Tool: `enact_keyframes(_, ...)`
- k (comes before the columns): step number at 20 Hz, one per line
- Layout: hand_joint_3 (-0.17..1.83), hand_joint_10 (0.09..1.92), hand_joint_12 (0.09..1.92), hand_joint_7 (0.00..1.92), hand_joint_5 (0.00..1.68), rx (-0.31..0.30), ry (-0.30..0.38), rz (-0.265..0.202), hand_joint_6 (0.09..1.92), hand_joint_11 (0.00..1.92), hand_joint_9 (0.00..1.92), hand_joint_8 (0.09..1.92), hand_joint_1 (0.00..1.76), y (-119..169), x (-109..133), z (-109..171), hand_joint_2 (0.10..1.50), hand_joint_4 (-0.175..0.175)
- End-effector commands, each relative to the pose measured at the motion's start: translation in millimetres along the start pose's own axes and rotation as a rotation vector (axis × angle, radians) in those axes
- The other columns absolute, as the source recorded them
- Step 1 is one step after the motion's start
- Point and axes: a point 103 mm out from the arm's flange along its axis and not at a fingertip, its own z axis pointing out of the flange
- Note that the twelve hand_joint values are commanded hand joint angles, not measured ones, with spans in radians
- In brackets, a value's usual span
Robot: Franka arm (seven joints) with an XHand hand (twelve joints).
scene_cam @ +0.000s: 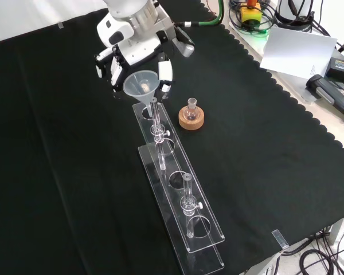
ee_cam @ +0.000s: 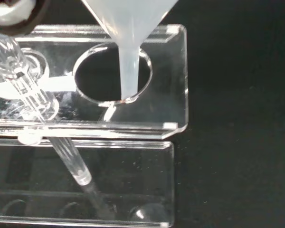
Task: Pick up the funnel from the transparent funnel stand.
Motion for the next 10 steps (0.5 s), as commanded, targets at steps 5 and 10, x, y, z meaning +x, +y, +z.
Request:
enact_keyframes(5,0.63,0.36,1.09,1.02,0.62,-0.030,-0.118,-0.020,0.63,0.00,0.84,0.90,0.79,-32.8,-9.2,-34.9,0.54,-0.029)
enact_keyframes(10,0.63,0.36,1.09,1.03,0.63,-0.053,-0.142,-0.029,0.63,0.00,0.84,0.90,0.80,-48.2,-13.9,-50.4,0.54,-0.028)
